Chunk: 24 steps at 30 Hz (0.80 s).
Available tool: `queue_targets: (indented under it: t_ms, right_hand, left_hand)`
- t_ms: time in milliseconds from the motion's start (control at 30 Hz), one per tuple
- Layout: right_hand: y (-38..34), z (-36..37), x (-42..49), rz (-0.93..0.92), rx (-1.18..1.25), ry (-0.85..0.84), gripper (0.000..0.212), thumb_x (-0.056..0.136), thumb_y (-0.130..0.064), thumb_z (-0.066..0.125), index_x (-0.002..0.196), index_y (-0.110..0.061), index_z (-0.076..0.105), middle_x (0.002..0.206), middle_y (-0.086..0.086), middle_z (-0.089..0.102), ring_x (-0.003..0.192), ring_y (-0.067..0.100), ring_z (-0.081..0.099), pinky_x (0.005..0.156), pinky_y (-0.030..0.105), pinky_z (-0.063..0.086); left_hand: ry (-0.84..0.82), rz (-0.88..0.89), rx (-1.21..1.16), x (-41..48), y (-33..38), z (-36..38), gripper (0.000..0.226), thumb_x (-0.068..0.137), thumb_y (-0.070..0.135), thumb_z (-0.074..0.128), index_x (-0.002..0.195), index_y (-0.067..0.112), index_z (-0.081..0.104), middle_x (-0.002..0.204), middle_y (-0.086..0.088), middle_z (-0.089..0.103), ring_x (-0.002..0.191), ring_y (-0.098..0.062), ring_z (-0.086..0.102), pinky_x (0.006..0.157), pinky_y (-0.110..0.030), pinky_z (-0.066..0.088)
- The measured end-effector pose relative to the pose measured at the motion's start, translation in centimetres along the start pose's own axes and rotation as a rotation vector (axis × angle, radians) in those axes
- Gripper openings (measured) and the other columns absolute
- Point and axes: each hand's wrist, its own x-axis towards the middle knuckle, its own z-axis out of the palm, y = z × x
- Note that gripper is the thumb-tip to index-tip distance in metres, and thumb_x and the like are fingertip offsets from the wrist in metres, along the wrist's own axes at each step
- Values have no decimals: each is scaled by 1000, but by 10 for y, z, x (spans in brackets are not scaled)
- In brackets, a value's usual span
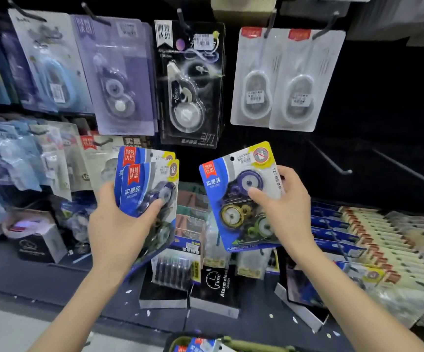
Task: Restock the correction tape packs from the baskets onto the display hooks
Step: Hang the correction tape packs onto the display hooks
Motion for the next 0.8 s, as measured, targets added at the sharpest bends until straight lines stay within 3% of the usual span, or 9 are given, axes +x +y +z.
queue_targets:
  t_ms: [100,267,433,500,600,667,800]
  right_hand:
    - [-1,-3,-1,1,-4,24,37,81,-15,77,108,-30,57,95,-17,68,88,-2,65,81,30,56]
    - [-1,-12,-1,-105,-202,69,39,82,-20,77,115,-27,57,93,-23,64,87,-1,64,76,30,53]
    - [0,-18,-2,-241,-390,92,39,82,-20,76,117,-21,57,87,-25,57,71,-11,53,63,8,36]
    - [-1,-18,-2,-253,-400,86,40,83,-20,76,117,-21,57,90,-20,60,71,-3,55,63,11,38]
    - [-4,-22,1,-210,-301,88,38,81,-20,77,114,-24,57,91,-24,62,78,-3,60,67,11,43]
    - [-4,-24,6,-110,-195,43,37,79,-18,78,110,-27,59,92,-21,66,84,-3,63,73,21,50]
    - [-4,-25,14,142,103,-104,29,77,-7,80,96,-24,64,92,-3,74,85,15,72,80,40,60]
  left_hand:
    - [-22,19,-4,9,2,5,47,77,31,82,105,19,46,90,17,56,80,-11,56,64,-20,38]
    - [-31,39,56,16,-3,6,47,78,29,81,107,21,45,96,8,59,84,-18,55,74,-32,39]
    - [-76,-30,170,9,-20,5,48,78,32,82,108,16,48,95,1,63,82,-28,57,68,-37,41]
    - [-110,-33,174,8,-23,8,49,77,32,82,107,17,47,95,3,62,83,-27,57,68,-36,41]
    - [-139,-42,147,9,-24,13,49,76,31,83,107,19,47,89,8,59,83,-24,56,68,-35,40]
    - [-148,-59,133,11,-26,17,49,75,33,83,105,19,48,90,8,61,86,-26,58,70,-38,44]
    - [-148,-114,77,14,-27,21,48,72,35,85,102,26,49,89,16,60,104,-31,57,79,-44,48]
